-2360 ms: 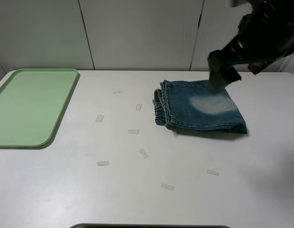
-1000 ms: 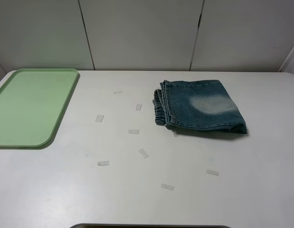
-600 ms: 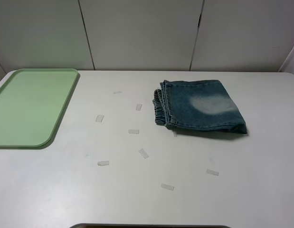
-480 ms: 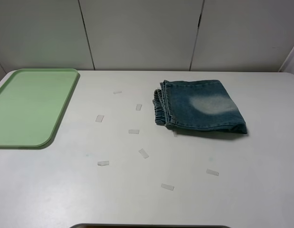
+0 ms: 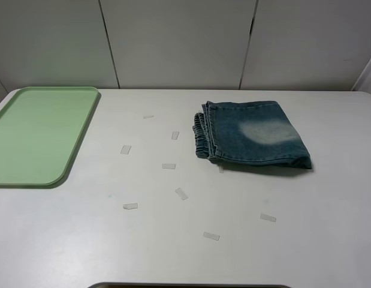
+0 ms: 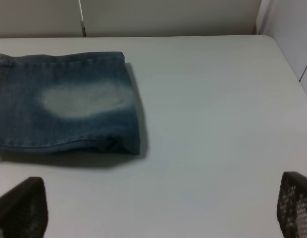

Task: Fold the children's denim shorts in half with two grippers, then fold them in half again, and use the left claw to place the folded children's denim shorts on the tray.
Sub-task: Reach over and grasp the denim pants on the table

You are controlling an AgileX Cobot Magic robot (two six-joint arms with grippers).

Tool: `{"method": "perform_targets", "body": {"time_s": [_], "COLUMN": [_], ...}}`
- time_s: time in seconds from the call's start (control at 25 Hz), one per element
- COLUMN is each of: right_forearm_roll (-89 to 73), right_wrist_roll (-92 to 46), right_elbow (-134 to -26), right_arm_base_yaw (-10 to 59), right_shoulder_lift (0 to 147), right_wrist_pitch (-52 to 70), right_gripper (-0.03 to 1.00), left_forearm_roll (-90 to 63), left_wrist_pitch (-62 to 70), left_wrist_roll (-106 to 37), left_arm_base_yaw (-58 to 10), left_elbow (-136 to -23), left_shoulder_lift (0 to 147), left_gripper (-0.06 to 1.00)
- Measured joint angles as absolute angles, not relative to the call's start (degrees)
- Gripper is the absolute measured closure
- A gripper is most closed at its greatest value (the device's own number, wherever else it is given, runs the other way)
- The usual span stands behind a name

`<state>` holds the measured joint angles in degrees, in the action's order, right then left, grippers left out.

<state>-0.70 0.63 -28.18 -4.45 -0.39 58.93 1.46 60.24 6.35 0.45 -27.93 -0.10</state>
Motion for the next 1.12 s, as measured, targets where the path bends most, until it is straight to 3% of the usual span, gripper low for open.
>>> {"method": "perform_targets", "body": {"time_s": [1.12], "right_forearm_roll": [-0.7], "right_wrist_roll": [0.6], "right_elbow": [-28.2], "right_arm_base_yaw": [-4.5], "right_shoulder_lift": [-0.4], "right_wrist_pitch": [58.9], "right_gripper": [0.27], "left_forearm_roll": [2.6], "left_wrist_pitch": [60.2], "left_wrist_roll": [6.3], "left_arm_base_yaw": [0.5], "left_elbow": [-27.9], "left_shoulder_lift": [-0.1], "left_gripper": [0.02]}}
